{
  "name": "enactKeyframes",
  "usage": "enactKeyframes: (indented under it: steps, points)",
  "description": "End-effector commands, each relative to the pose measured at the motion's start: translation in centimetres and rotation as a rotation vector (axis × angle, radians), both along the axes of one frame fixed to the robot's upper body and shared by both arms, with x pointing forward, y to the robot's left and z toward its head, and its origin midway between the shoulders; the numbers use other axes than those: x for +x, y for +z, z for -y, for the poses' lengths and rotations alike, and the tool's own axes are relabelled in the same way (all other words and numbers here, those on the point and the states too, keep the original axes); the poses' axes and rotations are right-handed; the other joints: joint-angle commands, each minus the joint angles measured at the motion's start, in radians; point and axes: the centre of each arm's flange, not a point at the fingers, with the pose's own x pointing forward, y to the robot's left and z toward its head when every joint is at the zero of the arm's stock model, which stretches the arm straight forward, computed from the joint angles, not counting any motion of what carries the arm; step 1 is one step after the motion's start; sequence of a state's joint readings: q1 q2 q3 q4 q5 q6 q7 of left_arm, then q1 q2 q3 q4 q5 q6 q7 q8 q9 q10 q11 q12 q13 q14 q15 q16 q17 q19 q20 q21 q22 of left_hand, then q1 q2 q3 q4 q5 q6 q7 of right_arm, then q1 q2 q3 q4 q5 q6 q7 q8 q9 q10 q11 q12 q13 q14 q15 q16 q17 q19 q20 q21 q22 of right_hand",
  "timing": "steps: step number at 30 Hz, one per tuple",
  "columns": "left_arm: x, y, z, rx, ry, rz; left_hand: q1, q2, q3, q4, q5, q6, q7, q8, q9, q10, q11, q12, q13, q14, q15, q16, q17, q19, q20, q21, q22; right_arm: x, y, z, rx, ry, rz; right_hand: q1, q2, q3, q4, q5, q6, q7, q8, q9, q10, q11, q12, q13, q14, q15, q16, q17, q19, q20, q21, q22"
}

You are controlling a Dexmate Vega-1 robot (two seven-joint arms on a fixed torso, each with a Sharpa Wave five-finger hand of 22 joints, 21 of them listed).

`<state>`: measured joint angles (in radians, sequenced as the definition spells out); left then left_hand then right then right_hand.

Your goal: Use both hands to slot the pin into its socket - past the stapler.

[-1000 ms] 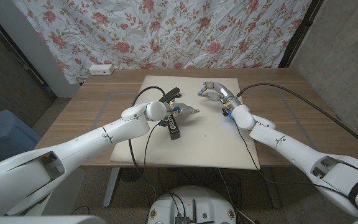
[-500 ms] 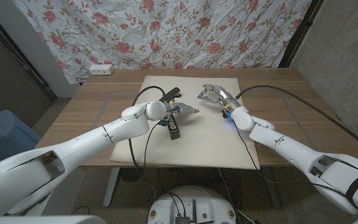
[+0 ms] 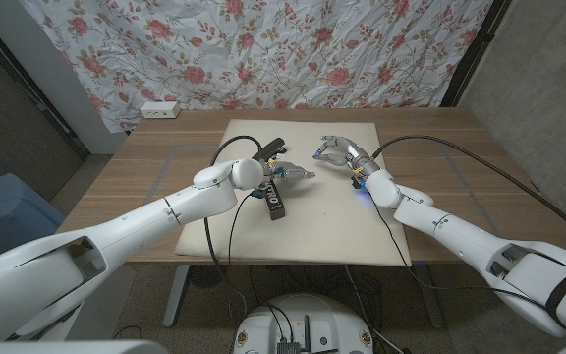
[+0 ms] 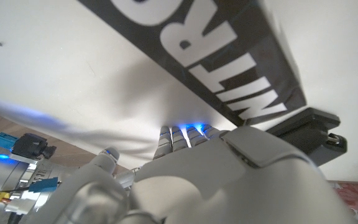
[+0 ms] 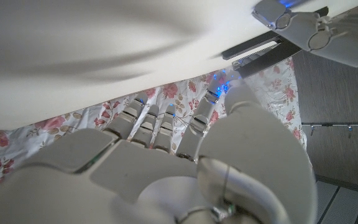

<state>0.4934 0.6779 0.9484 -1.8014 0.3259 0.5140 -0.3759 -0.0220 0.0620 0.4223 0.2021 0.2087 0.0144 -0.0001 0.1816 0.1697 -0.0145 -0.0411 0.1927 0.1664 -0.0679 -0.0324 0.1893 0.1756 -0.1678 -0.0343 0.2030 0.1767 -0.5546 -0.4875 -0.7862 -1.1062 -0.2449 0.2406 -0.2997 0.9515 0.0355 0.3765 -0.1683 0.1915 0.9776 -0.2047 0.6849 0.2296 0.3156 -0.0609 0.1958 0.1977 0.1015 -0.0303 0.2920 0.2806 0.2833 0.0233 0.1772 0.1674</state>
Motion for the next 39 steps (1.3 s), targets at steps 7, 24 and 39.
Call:
enactKeyframes:
  steps: [7,24,39]
  points:
    - [0.5,0.0,0.2,0.014,-0.018,-0.016,0.0,0.13,-0.004,-0.001,0.007,0.002,-0.012,0.0,0.003,-0.001,-0.014,-0.005,0.004,0.002,-0.002,-0.002,0.001,-0.064,-0.083,0.001,0.002,0.4,-0.5,0.1,-0.07,-0.029,-0.007,0.007,-0.007,-0.002,0.0,0.004,0.033,-0.017,0.001,0.002,-0.015,-0.003,-0.002,0.004,-0.026,0.005,-0.012,0.0,-0.013,-0.004,0.001,0.002]
    - [0.4,-0.2,0.3,0.016,-0.023,-0.025,0.001,0.131,-0.003,-0.002,0.009,0.004,-0.016,0.001,0.004,0.001,-0.015,-0.005,0.004,0.0,-0.004,-0.004,0.001,-0.063,-0.085,0.001,0.002,0.3,-1.2,0.4,-0.099,-0.053,0.001,0.011,-0.008,0.0,0.0,0.004,0.036,-0.017,-0.002,0.001,-0.03,-0.005,-0.005,0.004,-0.043,0.012,-0.02,-0.002,-0.019,-0.007,0.004,0.001]
    - [0.3,-0.5,0.3,0.006,-0.031,-0.034,0.003,0.131,-0.001,-0.003,0.011,0.004,-0.017,0.0,0.004,0.001,-0.014,-0.005,0.004,-0.002,-0.005,-0.005,0.0,-0.064,-0.085,-0.001,0.001,0.0,-1.7,0.4,-0.14,-0.068,0.01,0.014,-0.009,0.001,0.0,0.004,0.041,-0.017,-0.003,0.0,-0.034,-0.009,-0.004,0.003,-0.045,0.01,-0.021,-0.003,-0.02,-0.01,0.006,0.001]
